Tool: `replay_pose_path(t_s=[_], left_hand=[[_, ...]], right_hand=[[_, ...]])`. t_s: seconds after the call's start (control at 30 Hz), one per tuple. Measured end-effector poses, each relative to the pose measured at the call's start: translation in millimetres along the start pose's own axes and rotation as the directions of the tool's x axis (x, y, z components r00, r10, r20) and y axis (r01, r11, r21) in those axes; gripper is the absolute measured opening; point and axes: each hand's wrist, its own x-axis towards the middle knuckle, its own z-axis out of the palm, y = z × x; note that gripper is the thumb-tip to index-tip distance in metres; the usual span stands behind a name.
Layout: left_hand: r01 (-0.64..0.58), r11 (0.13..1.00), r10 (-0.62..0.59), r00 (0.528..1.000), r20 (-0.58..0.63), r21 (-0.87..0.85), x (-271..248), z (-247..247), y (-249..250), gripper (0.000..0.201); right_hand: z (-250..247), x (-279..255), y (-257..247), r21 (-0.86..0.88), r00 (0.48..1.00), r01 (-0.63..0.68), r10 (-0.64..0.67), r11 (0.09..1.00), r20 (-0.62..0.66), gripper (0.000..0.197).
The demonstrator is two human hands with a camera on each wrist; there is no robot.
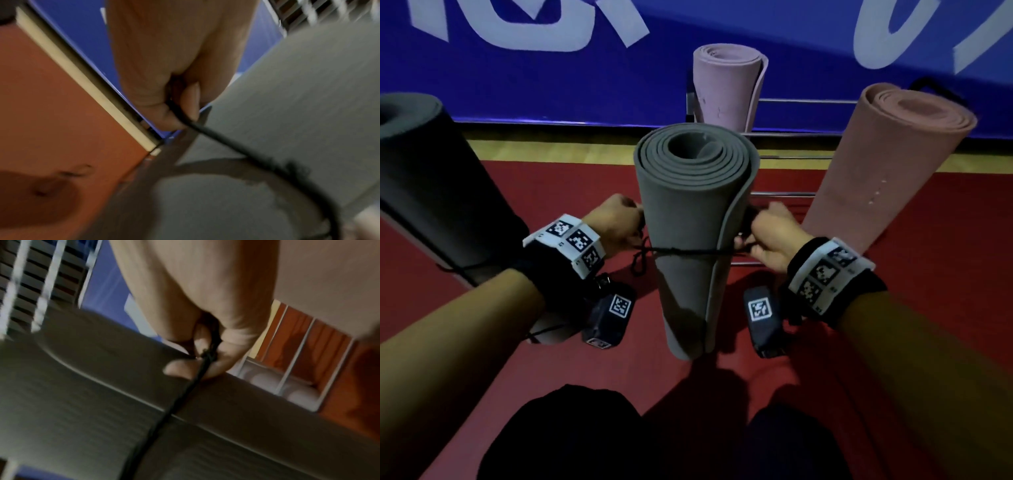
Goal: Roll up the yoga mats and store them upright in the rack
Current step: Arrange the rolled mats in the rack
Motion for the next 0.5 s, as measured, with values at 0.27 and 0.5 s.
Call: replay_pose_path(t_s=[0.27, 0.5], left_hand=[[-0.024, 0.959, 0.034, 0.999, -0.029, 0.284, 77.6, 21.6, -98.9, 0.052], [0.092, 0.97, -0.081, 0.995, -0.061, 0.223, 74.5, 40.7, -114.0, 0.034]], right_hand=[[9.5, 48.8, 81.0, -0.245, 0.991, -0.014, -0.019, 0.969, -0.133, 0.026], [5.3, 57.5, 123.0, -0.172, 0.969, -0.223, 0.199, 0.96, -0.148, 0.024]])
